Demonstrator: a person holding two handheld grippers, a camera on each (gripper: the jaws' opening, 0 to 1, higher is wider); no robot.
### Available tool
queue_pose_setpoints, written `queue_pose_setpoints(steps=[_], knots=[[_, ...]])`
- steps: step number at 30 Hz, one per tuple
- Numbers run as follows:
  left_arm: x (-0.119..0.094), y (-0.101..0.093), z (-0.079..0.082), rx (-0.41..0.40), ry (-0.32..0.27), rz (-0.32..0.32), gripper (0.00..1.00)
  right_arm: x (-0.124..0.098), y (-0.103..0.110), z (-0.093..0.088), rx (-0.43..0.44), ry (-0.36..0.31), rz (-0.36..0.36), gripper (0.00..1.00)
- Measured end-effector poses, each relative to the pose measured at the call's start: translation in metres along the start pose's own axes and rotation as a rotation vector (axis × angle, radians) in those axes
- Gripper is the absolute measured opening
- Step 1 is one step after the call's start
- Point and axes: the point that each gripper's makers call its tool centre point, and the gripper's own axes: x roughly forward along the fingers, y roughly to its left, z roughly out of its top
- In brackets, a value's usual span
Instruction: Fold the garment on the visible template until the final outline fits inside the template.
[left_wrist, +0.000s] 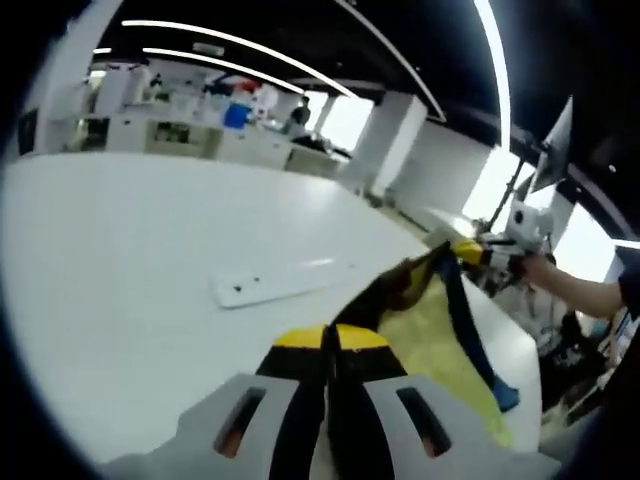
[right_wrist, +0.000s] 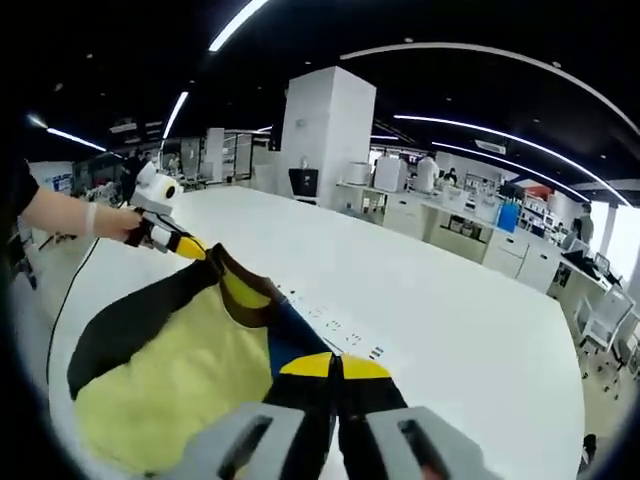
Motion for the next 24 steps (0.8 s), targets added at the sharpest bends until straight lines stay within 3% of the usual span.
queue_pose_setpoints(steps=[8,14,15,24], knots=[[0.020,0.020,-0.024,-0.050,0.061,0.012,0.00,0.049,-0.018,-0.034,-0.026,0.101,0.012,0.00],[0.036,0.028,-0.038,-0.073,0.114,0.036,0.00,0.066,-0.021,-0.059,-0.007,0.176,0.014,0.00],[0.039,0.039,-0.042,-0.074,0.123,0.044,0.00,0.069,-0.021,-0.062,-0.010,0.180,0.015,0.00],[0.053,0.058,-0.044,-0.084,0.144,0.105,0.00,0.079,-0.021,-0.088,0.020,0.240,0.011,0.00]])
